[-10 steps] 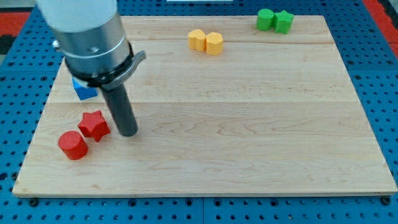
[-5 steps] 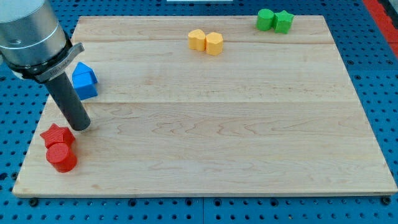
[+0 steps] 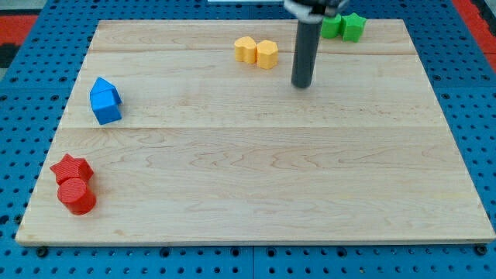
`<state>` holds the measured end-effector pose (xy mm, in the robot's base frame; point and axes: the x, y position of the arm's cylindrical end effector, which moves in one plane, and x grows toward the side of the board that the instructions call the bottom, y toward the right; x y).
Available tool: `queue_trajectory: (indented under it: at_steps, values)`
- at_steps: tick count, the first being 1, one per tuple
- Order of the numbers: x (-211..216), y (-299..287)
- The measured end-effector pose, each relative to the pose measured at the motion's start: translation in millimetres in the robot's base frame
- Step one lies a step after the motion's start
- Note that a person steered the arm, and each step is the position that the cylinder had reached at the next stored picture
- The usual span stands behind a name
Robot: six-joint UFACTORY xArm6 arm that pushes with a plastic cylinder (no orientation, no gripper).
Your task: Place the yellow blocks at the top center
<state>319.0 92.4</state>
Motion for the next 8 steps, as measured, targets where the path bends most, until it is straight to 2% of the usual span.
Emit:
queue_trajectory:
  at_steps: [1,2,3,4,5,6,7,8]
  values:
    - [-44,-18]
    - [-43,-92]
    - [9,-76]
    - [34,-89]
    - [-28,-95]
    - [-32,-87]
    - [-17,-85]
    - [-42,-129]
